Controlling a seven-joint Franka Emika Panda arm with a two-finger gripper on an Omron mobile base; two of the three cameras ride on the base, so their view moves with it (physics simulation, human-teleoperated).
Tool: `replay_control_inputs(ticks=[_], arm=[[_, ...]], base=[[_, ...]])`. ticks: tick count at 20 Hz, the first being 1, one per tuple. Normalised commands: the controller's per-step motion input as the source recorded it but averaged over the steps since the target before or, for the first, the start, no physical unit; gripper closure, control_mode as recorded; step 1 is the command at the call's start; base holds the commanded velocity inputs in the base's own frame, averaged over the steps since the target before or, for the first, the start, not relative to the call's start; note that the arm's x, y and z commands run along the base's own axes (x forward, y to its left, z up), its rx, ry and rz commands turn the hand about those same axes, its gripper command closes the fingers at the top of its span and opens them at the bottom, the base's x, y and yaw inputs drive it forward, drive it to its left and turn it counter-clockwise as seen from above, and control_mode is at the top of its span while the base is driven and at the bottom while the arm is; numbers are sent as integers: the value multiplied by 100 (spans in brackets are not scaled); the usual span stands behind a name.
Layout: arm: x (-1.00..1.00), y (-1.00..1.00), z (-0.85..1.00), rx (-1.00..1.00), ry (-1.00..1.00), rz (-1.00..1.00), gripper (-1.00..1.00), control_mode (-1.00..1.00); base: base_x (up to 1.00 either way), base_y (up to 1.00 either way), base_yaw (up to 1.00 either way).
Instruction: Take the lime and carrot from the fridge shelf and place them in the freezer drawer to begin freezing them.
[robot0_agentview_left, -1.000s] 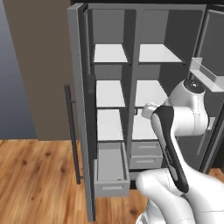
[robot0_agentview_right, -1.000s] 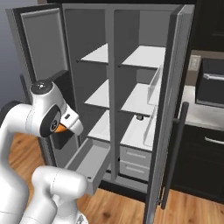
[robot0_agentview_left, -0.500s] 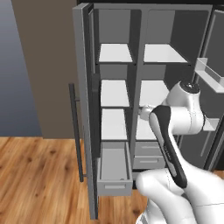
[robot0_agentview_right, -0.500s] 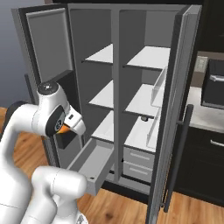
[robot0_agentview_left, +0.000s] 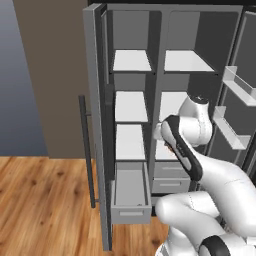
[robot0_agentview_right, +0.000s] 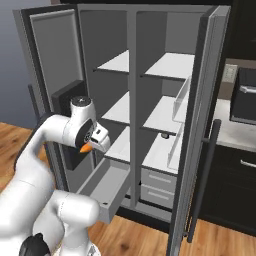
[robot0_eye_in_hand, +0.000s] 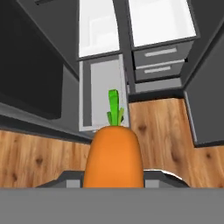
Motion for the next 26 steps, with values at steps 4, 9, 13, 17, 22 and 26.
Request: replay_control_inputs(ticks=[4, 9, 13, 17, 22, 26], arm=[[72, -5, -55, 0, 16, 19, 100, -100], [46, 0, -80, 0, 5, 25, 100, -100], [8, 0, -74, 0, -1, 25, 100, -100], [0, 1, -74, 0, 0, 19, 100, -100], [1, 0, -53, 0, 0, 9, 100, -100], [23, 0, -33, 0, 0, 4, 100, -100]], base=[[0, 0, 0], [0, 0, 0], [0, 0, 0], [0, 0, 0], [0, 0, 0], [0, 0, 0]])
